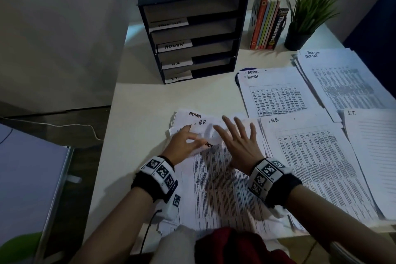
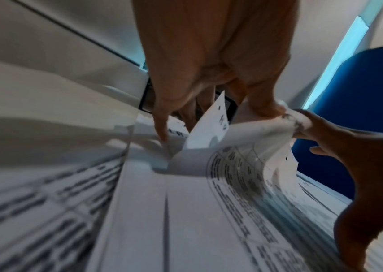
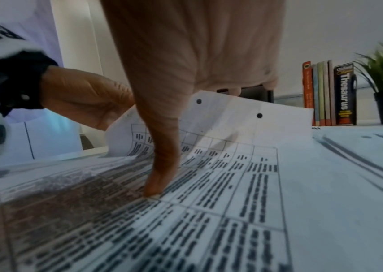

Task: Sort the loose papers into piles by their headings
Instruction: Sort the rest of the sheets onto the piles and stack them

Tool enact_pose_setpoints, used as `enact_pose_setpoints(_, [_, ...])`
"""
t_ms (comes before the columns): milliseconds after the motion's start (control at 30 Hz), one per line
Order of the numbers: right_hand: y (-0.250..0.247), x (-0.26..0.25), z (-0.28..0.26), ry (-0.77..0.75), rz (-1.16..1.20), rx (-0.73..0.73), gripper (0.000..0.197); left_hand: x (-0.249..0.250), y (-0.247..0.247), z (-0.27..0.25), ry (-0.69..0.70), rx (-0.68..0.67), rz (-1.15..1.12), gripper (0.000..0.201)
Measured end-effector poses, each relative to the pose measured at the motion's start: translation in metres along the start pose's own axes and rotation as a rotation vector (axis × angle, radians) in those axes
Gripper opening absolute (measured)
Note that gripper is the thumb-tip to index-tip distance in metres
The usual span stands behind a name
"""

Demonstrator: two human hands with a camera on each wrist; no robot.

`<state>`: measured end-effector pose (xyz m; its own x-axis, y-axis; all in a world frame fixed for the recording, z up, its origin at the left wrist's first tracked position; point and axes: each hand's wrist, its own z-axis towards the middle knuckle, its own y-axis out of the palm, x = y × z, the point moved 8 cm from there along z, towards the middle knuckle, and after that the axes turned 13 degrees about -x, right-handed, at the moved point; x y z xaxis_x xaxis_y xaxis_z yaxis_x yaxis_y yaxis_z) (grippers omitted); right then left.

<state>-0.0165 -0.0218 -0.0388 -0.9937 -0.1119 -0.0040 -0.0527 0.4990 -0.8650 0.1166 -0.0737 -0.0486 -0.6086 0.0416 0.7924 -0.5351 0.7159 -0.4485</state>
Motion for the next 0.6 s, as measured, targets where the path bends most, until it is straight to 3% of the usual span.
enact_pose_setpoints(133, [-0.004,-0.018,-0.005,-0.103,-0.073,0.073,0.094,0.003,-0.003,-0.006,0.006,0.016,-0.362,0.068])
enact_pose_setpoints(233, [-0.007,-0.021,-0.009,-0.172,0.036,0.248,0.075,0.002,0.005,-0.008,-0.055,-0.025,-0.546,0.071])
enact_pose_setpoints(333, [-0.028,-0.015,-0.017,-0.123,0.207,0.469,0.038,0.001,0.011,-0.013,-0.075,-0.044,-0.561,0.073])
enact_pose_setpoints(400, [-0.032,-0.015,-0.019,-0.154,0.219,0.526,0.034,-0.003,0.009,-0.013,-0.080,-0.050,-0.525,0.076])
enact_pose_setpoints(500, [-0.029,-0.028,-0.017,-0.289,0.155,0.477,0.042,-0.013,-0.004,-0.008,-0.078,0.034,-0.525,0.065])
enact_pose_setpoints(600, [-0.023,-0.031,-0.015,-0.356,0.209,0.391,0.032,-0.031,-0.035,-0.005,-0.153,0.312,-0.334,0.031])
